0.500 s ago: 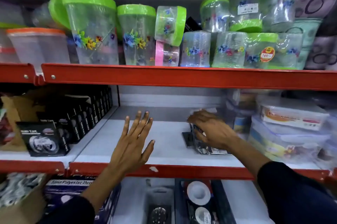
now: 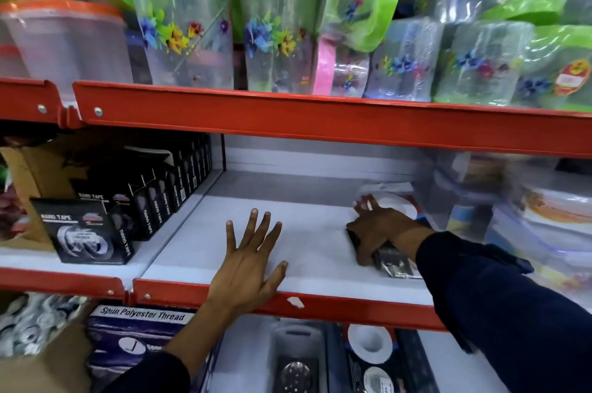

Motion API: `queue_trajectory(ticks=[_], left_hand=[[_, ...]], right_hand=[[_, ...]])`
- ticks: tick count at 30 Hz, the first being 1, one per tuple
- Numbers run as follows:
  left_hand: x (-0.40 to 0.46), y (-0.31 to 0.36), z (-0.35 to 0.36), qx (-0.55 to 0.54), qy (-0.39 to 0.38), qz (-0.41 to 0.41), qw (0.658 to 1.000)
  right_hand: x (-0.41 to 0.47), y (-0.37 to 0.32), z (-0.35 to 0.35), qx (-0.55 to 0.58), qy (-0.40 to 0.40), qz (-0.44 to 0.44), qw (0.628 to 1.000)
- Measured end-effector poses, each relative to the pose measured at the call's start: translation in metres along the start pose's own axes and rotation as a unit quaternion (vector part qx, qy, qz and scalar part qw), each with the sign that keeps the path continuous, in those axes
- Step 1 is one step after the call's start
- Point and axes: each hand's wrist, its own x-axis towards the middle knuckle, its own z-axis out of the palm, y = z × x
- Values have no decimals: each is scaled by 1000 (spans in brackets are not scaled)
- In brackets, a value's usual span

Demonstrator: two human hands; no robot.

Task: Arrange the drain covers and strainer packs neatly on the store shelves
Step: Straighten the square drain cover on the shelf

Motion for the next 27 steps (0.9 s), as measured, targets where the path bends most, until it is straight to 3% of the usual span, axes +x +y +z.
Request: queue_trajectory(ticks=[16, 23, 27], left_hand=[[-2, -3, 3, -6, -8, 2, 1000], [-3, 0, 2, 12, -18, -8, 1000], [-4, 3, -1, 10, -9, -35, 999]], right_hand=[[3, 22, 1, 119, 94, -96, 984], [-13, 10, -23, 273, 191, -143, 932], [-4, -20, -44, 302, 224, -143, 915]])
